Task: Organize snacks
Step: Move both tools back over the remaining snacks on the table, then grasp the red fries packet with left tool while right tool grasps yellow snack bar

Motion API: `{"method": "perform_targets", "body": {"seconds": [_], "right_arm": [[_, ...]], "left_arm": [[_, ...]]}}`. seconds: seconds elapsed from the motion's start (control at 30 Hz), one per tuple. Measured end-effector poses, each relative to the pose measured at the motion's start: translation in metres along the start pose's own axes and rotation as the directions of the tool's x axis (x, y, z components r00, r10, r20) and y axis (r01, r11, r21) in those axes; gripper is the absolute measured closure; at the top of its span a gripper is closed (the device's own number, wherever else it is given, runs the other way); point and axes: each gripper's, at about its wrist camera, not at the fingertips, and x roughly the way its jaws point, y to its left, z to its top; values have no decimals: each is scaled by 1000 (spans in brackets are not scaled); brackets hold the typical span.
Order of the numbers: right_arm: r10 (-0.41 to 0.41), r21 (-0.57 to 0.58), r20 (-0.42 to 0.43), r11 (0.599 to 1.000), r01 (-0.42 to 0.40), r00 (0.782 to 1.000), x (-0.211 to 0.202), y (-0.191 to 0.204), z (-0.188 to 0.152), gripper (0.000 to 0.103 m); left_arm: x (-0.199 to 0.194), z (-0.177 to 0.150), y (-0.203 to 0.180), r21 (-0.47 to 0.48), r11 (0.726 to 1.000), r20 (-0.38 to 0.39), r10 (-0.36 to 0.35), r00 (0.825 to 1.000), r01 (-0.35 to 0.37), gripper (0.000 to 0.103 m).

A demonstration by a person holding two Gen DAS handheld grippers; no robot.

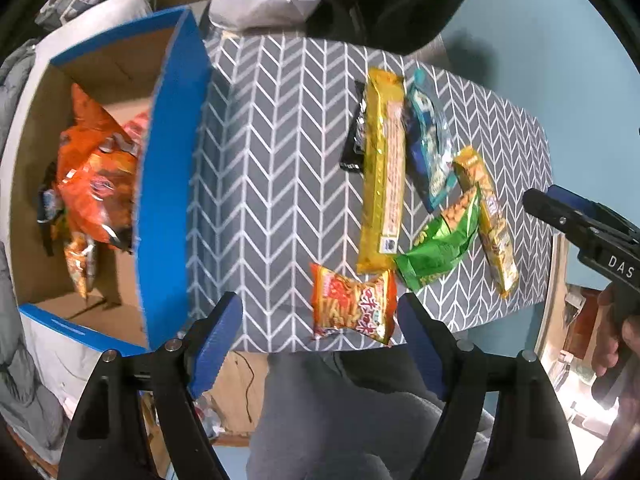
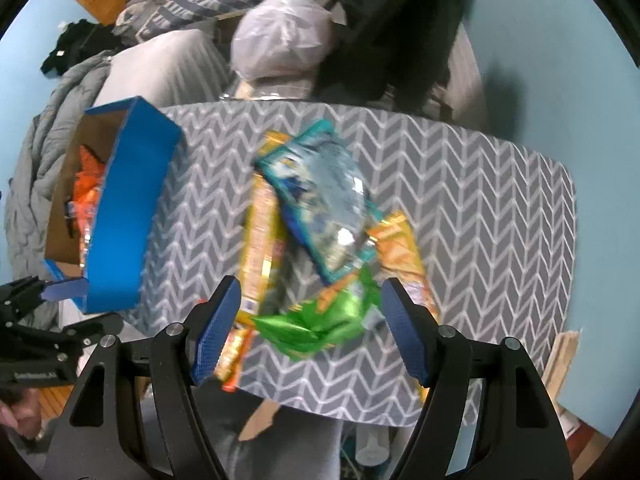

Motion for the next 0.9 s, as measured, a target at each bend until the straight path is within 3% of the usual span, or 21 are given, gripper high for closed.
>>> {"method": "perform_targets", "body": {"seconds": [0.4, 0.9], "right_arm": [[-41, -5, -87, 999, 41, 995, 37, -63, -20, 30], [-70, -108, -175, 993, 52, 982, 98, -86, -45, 30]], "left_arm": [[49, -7, -15, -60, 997, -88, -43, 995, 38, 17], [83, -21, -27, -139, 989, -124, -70, 990, 53, 16]]}}
